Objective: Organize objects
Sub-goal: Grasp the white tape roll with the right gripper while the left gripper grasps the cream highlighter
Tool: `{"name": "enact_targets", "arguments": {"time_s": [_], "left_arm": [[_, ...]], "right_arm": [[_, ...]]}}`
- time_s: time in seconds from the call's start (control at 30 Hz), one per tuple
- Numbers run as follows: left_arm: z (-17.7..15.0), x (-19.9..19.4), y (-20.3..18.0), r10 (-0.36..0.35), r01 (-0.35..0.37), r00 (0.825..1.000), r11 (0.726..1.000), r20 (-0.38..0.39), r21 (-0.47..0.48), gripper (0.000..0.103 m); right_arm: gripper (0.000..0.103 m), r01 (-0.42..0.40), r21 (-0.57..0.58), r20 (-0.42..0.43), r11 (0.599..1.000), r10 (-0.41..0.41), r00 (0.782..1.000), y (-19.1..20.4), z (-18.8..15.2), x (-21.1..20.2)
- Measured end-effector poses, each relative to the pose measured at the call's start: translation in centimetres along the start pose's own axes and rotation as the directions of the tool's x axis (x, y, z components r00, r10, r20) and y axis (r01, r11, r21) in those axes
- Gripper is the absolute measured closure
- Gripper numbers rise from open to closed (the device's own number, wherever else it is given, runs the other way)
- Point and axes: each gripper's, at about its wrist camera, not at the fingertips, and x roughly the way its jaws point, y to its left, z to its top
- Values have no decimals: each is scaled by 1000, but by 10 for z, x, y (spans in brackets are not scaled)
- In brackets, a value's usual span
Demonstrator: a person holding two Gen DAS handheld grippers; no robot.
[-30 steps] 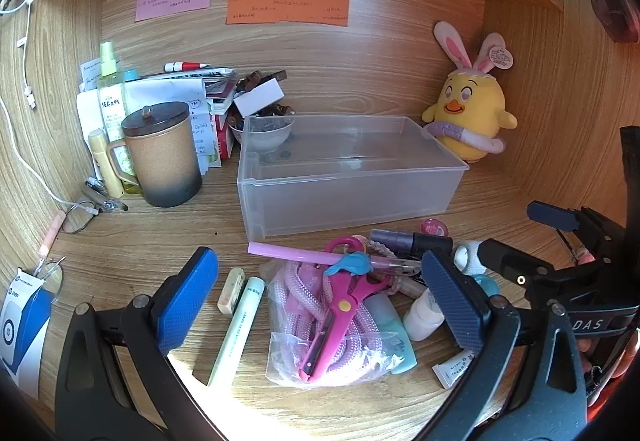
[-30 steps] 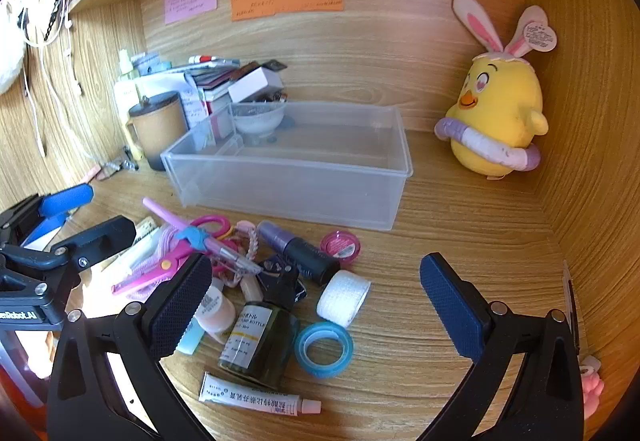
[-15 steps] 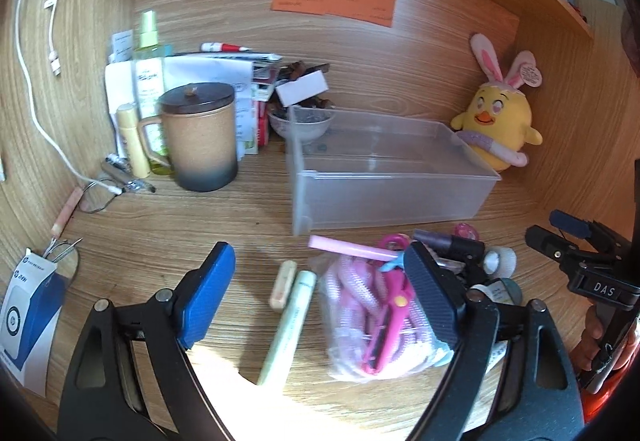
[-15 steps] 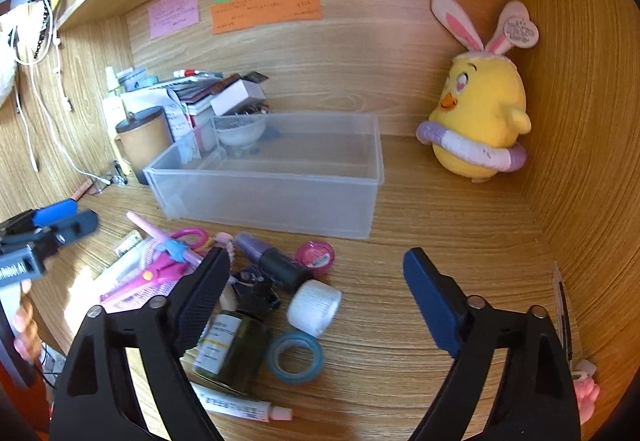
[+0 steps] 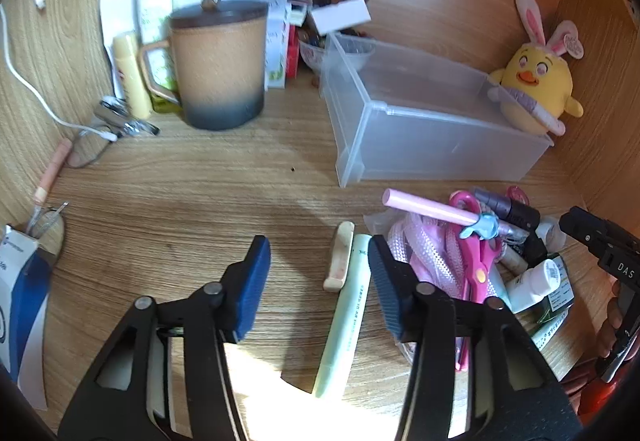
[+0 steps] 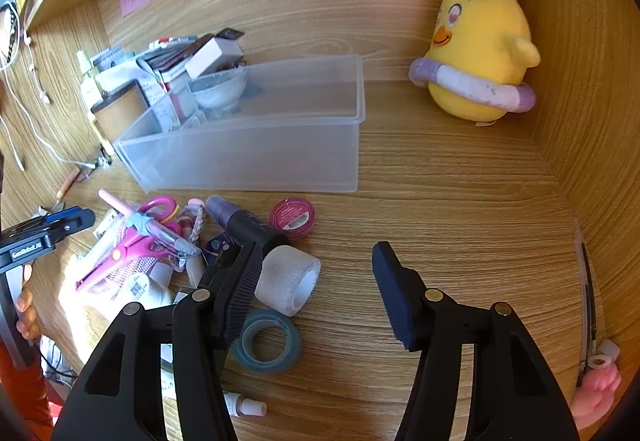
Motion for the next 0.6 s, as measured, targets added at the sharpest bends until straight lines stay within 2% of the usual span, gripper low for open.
{"name": "enact_targets", "arguments": {"time_s": [0.23, 0.33, 0.37, 0.47, 0.5, 0.6], "left_arm": [[3, 16, -1, -11, 11, 999, 1000, -51, 6, 65], [4, 17, 1, -20, 20, 998, 1000, -57, 1, 77], [4, 18, 1, -24, 24, 998, 1000, -61, 1, 82], [3, 22, 2, -45, 45, 997, 999, -70, -7, 87], [3, 22, 2, -48, 48, 996, 999, -70, -10, 92], [5, 20, 2, -25, 25, 998, 1000, -51, -6, 93]], "right_arm": [[54, -36, 19, -69, 999, 37, 997, 3, -1, 20], [66, -55, 29, -94, 998, 57, 994, 4, -2, 27], [67, -57, 31, -100, 998, 60, 993, 5, -2, 28], [67, -55, 33, -94, 998, 58, 994, 5, -1, 29], [68, -53, 34, -92, 998, 56, 994, 5, 0, 29], [68, -45, 39, -72, 998, 47, 996, 5, 2, 26]]}}
